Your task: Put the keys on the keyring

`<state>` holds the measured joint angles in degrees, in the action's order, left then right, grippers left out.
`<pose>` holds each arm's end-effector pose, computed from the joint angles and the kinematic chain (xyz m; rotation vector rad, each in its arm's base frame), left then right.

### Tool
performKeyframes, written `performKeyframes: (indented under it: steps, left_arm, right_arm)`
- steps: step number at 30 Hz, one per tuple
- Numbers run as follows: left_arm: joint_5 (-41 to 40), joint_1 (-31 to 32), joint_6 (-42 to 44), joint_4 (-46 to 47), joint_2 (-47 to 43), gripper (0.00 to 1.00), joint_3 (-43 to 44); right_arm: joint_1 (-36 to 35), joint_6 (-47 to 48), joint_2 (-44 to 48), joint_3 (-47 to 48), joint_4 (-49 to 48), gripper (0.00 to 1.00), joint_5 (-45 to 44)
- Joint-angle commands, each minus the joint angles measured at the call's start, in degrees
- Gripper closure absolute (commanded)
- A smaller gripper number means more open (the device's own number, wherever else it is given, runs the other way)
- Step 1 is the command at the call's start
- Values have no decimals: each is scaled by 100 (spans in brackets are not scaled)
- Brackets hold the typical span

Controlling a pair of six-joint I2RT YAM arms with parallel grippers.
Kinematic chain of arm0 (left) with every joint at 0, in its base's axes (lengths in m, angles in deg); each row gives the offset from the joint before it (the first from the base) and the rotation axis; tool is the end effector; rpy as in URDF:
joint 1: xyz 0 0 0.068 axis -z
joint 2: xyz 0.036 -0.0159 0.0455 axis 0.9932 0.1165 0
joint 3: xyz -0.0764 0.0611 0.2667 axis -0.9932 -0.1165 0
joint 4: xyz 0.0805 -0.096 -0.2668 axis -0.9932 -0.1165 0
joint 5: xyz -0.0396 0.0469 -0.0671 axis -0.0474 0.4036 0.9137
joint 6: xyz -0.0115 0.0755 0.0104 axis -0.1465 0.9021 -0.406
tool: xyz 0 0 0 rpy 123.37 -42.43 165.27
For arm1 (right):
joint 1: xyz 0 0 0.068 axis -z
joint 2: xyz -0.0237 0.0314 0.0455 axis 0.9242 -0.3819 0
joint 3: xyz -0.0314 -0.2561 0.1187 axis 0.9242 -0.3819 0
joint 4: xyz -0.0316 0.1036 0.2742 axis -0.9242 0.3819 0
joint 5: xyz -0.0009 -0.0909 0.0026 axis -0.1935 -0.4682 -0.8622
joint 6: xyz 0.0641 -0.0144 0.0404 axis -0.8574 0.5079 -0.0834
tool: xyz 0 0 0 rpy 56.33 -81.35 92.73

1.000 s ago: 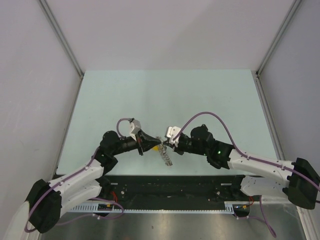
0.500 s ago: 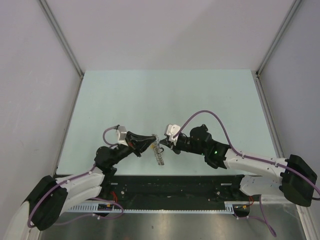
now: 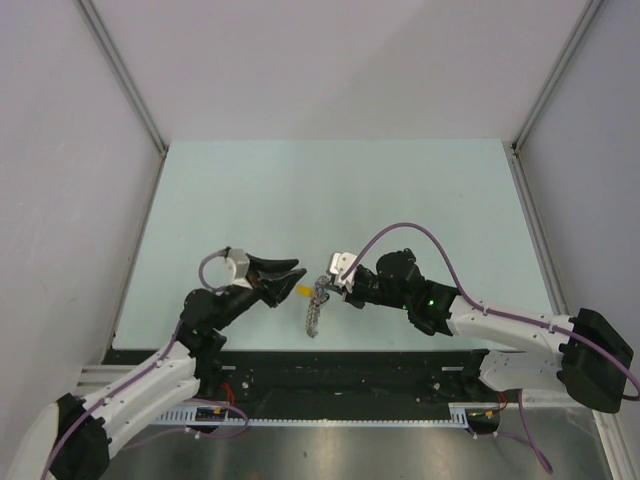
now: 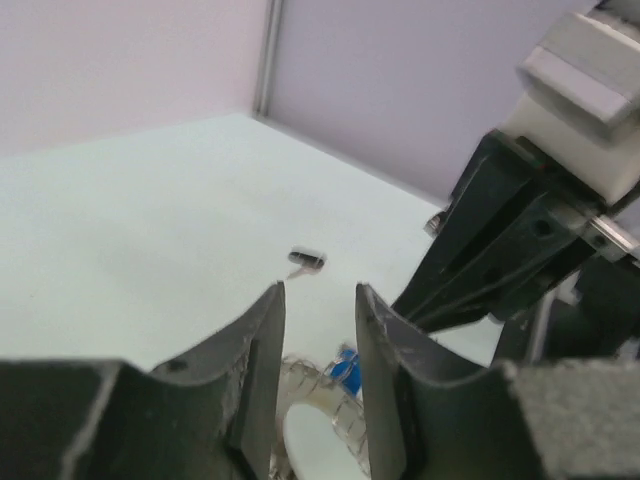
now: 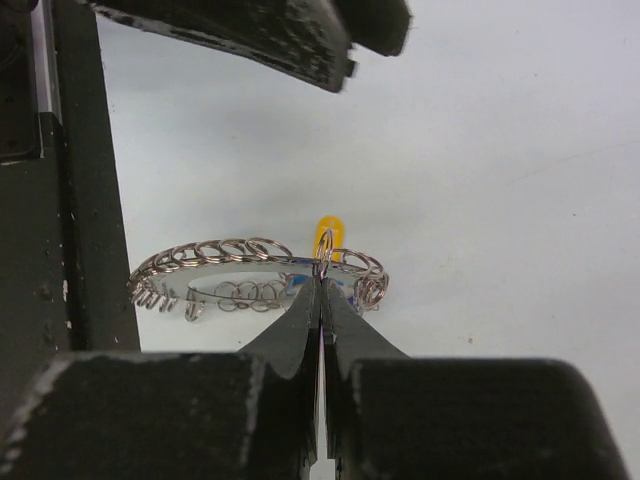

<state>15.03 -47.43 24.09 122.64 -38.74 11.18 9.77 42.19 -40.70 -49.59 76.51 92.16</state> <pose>0.1517 -0.1338 0.2252 0.4629 1.2846 -1.0118 0.1566 0.2733 0.2396 -1.3035 1.4059 0.6479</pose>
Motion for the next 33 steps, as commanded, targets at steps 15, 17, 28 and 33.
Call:
performKeyframes:
  steps: [15, 17, 28, 33]
  left_arm:
    - [2808, -380, 6091, -7538, 1986, 53, 4180]
    - [3037, -389, 6233, -7784, 2415, 55, 4470]
    - [3715, -283, 6383, -8216, 3577, 71, 5148]
    - [3715, -222, 6400, -8339, 3789, 71, 5218]
  right_arm:
    - [12, 372, 82, 337, 278, 100, -92]
    - [4, 372, 91, 328, 269, 100, -100]
    - [-23, 372, 100, 337, 287, 100, -109]
    - [-40, 363, 109, 337, 287, 100, -109]
